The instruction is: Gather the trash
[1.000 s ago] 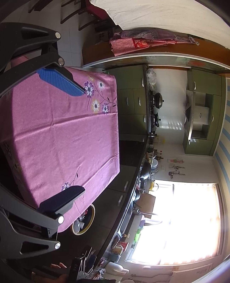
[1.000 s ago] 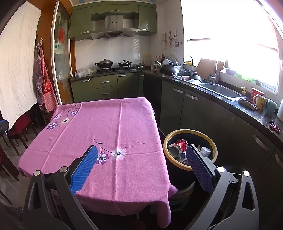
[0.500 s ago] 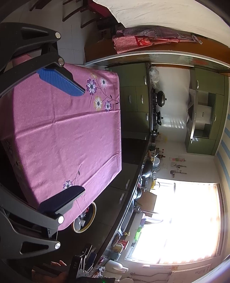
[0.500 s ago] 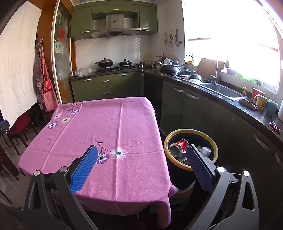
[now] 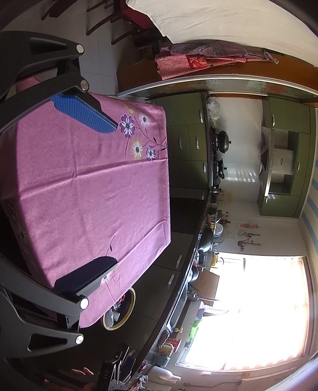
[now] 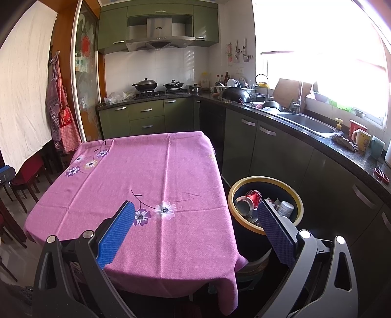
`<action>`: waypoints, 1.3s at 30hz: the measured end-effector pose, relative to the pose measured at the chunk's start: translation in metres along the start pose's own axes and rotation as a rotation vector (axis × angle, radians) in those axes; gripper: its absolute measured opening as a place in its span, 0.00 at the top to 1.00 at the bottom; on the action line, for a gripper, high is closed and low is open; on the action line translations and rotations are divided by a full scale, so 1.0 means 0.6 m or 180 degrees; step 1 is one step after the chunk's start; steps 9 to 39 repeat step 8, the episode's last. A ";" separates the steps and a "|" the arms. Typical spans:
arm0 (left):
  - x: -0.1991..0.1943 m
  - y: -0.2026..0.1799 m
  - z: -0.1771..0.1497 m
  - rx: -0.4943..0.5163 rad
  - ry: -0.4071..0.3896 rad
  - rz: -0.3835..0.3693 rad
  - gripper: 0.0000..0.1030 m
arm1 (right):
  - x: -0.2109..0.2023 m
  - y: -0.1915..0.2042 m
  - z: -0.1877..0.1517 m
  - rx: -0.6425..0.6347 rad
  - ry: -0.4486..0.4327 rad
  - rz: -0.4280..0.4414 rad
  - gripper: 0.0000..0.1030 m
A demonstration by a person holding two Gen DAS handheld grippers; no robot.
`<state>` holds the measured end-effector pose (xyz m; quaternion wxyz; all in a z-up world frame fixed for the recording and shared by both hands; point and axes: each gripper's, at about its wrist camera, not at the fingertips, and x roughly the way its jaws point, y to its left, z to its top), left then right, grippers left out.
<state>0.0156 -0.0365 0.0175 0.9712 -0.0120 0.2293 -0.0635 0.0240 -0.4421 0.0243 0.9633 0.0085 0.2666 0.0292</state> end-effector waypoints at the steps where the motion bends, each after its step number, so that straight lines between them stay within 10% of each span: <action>1: 0.005 0.000 0.000 0.0012 0.0037 0.0024 0.06 | 0.002 0.001 0.000 0.0001 0.0006 0.0000 0.04; 39: 0.068 0.013 0.006 0.0048 0.0313 0.0039 0.06 | 0.046 0.020 0.012 -0.0121 0.0069 0.0060 0.04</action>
